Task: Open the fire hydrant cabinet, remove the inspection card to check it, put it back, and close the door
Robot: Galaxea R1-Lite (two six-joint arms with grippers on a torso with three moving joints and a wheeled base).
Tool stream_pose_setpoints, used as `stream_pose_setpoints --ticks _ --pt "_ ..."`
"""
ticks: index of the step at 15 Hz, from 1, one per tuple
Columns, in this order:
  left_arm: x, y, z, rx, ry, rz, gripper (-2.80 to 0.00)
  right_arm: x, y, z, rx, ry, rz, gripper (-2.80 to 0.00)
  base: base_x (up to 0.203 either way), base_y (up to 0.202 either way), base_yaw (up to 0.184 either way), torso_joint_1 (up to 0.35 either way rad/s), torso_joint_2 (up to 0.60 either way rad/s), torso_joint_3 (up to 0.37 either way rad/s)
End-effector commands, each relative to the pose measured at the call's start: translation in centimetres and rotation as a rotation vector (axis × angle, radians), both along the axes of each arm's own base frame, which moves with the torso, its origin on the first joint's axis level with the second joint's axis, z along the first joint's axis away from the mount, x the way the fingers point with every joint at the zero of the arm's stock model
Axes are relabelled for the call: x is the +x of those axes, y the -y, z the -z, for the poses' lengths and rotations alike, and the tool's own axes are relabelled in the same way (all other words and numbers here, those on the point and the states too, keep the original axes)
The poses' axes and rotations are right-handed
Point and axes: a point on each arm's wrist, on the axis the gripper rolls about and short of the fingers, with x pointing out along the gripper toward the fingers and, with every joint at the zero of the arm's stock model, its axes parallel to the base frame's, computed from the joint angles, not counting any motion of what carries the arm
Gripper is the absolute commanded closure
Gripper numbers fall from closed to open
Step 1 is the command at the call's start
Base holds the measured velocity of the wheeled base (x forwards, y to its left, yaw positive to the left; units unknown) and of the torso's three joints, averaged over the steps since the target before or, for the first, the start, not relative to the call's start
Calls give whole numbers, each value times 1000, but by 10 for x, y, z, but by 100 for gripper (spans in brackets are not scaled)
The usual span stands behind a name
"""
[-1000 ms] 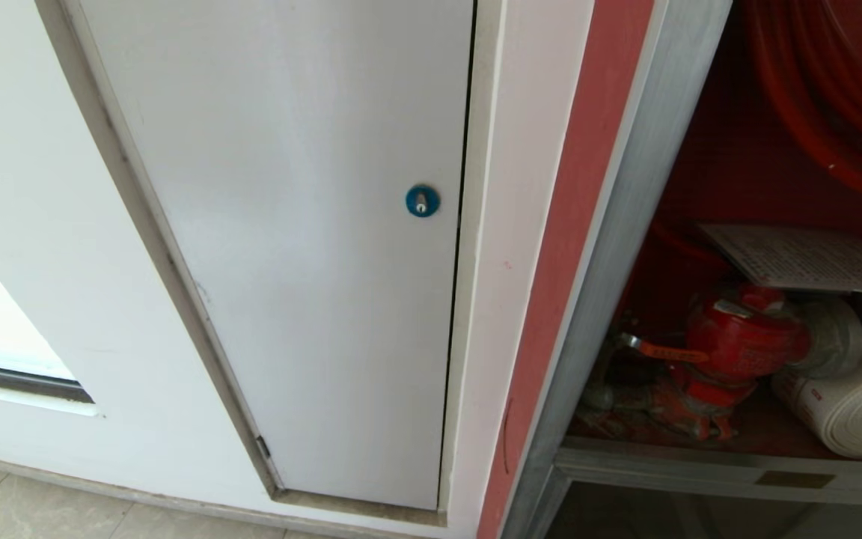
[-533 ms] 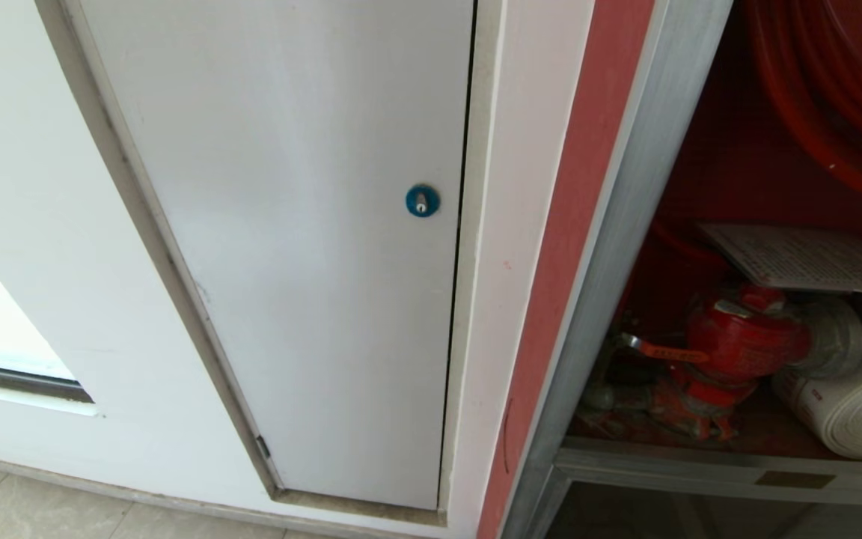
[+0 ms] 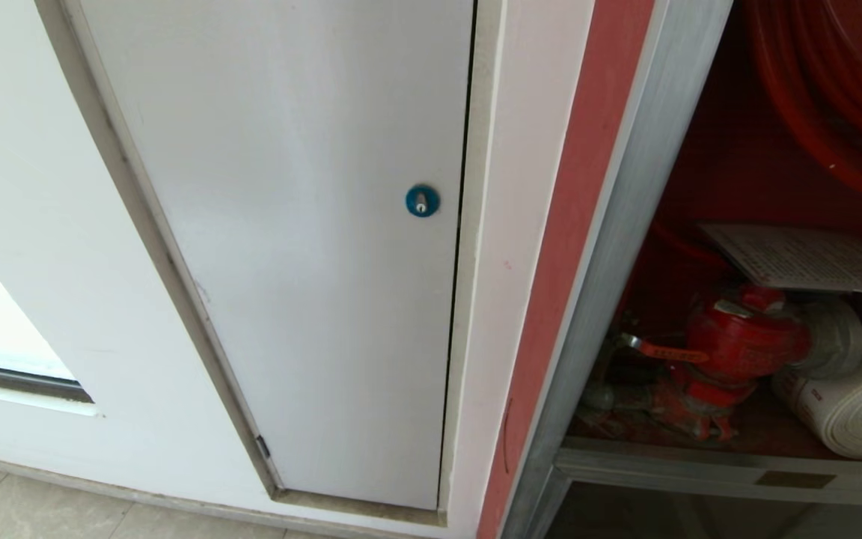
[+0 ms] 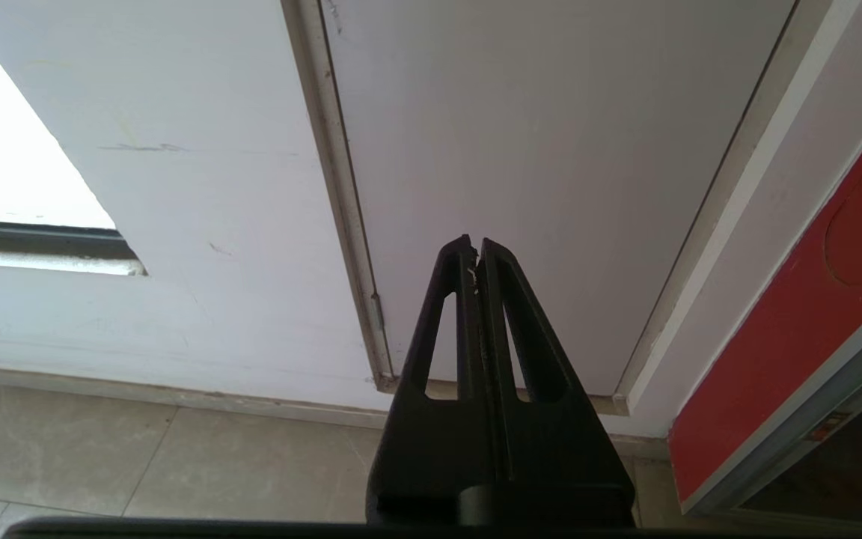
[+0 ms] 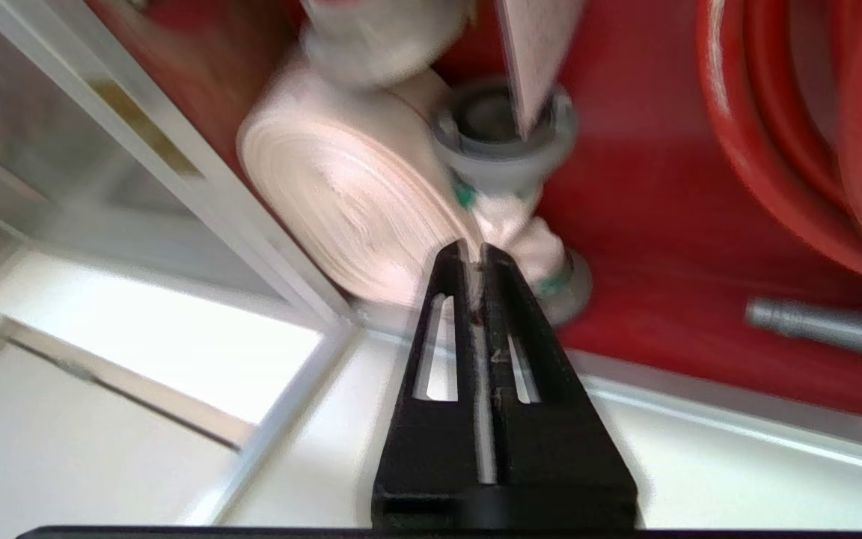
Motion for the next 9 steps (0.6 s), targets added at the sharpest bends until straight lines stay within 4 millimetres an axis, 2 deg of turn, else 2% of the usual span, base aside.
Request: stream_pose_setpoints --ticks 1,5,9 --pt "0 0 0 0 -1 0 0 2 3 0 -20 -18 36 -280 0 0 0 0 0 0" --pt "0 0 0 1 -1 0 0 9 3 16 -14 -92 32 -280 0 0 0 0 0 0" --pt "0 0 0 0 -1 0 0 25 5 30 -13 -131 31 -280 0 0 0 0 0 0"
